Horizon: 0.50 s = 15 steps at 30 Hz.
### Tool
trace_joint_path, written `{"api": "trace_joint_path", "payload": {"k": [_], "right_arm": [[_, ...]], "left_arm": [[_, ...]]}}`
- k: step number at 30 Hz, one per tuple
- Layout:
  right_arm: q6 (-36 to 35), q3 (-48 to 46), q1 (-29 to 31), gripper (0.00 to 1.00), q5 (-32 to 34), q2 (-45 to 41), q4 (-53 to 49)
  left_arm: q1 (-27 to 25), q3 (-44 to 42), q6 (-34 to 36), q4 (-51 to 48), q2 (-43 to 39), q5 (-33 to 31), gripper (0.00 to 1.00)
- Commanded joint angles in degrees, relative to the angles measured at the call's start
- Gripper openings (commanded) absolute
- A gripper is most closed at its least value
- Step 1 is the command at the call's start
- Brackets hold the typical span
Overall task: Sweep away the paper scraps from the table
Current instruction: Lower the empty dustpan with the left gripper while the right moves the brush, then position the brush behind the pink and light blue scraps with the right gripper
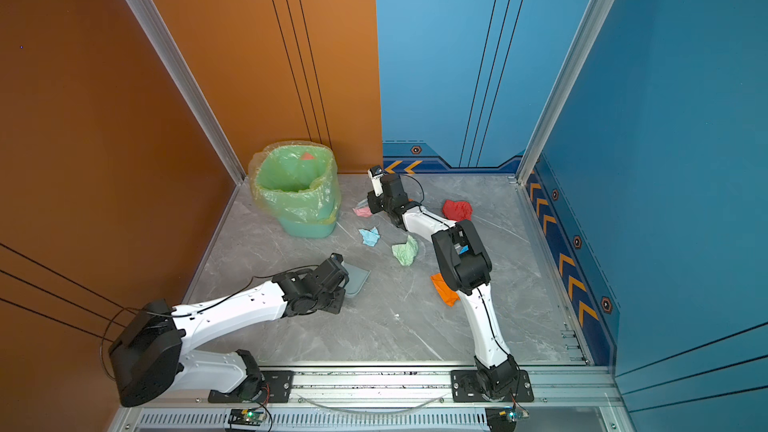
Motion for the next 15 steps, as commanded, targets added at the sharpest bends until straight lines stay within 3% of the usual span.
{"api": "trace_joint_path", "payload": {"k": [1,15], "right_arm": [[-2.52,1.51,0.65,0.00,1.76,0.27,-4.34],[-4.85,-13.51,1.30,0.00,-3.46,-9.09,-8.63]], "left_arm": [[-0.52,1.88,-0.22,0.37,0.70,-1.80,0.00],[-0.61,2.92,-0.34,0.98,3.95,-1.02,0.00]]}}
